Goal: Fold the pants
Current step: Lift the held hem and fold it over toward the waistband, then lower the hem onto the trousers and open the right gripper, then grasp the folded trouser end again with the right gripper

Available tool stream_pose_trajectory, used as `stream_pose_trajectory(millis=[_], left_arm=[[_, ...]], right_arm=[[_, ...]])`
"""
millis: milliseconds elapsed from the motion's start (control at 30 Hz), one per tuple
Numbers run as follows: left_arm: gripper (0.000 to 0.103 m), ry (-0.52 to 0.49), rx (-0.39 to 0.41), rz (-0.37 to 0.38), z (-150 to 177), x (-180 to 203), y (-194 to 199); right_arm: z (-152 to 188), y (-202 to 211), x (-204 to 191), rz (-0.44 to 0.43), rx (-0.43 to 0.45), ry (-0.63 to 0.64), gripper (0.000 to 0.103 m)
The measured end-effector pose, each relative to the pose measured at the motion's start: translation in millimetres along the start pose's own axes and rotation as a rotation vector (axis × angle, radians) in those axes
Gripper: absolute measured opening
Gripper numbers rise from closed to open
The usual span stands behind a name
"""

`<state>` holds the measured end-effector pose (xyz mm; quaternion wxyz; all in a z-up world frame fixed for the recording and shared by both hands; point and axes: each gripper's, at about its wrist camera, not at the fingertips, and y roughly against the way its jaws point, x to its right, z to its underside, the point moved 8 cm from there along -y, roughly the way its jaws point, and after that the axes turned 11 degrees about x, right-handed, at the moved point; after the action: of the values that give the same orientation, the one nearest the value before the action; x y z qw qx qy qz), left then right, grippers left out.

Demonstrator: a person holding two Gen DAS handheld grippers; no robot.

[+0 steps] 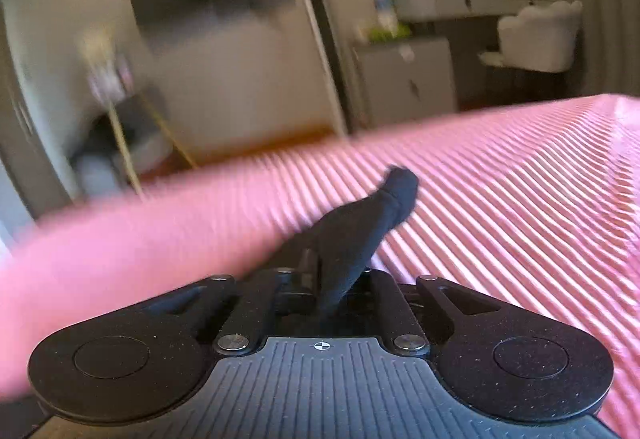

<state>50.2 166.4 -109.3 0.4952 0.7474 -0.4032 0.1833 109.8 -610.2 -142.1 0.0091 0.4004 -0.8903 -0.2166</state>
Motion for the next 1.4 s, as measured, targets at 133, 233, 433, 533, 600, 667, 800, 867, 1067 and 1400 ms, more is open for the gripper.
stream_pose_trajectory(millis=[133, 233, 433, 533, 600, 667, 800, 867, 1067, 1400], left_arm=[[0.061, -0.016, 0.099, -0.078, -6, 3, 23], [0.070, -0.248, 0.228, -0.036, -7, 42, 45], [0.082, -0.683, 0.091, 0.205, 69, 138, 4], [0.082, -0.776, -0.051, 0.259, 114, 164, -36], [0.081, -0.811, -0.100, 0.257, 135, 174, -64], [0.081, -0.868, -0.130, 0.233, 152, 181, -90], [0.093, -0.966, -0.083, 0.228, 163, 197, -122], [0.099, -1.024, -0.085, 0.198, 167, 203, -138], [0.099, -1.142, -0.071, 0.195, 173, 217, -163], [0.099, -1.068, -0.167, 0.176, 176, 209, -119]], right_arm=[[0, 18, 31, 0.127, 0.045, -0.149, 0.051], [-10, 40, 19, 0.129, 0.121, -0.117, 0.051], [26, 65, -87, -0.215, 0.081, 0.097, 0.043], [74, 53, -128, -0.325, -0.082, 0.207, 0.028], [88, 53, -140, -0.285, -0.007, 0.310, 0.032], [93, 52, -143, -0.267, 0.040, 0.377, 0.035], [85, 41, -138, -0.238, 0.054, 0.346, 0.051], [81, 34, -142, -0.219, 0.059, 0.332, 0.055], [80, 22, -148, -0.174, 0.078, 0.318, 0.069], [79, 58, -134, -0.236, -0.031, 0.249, 0.069]])
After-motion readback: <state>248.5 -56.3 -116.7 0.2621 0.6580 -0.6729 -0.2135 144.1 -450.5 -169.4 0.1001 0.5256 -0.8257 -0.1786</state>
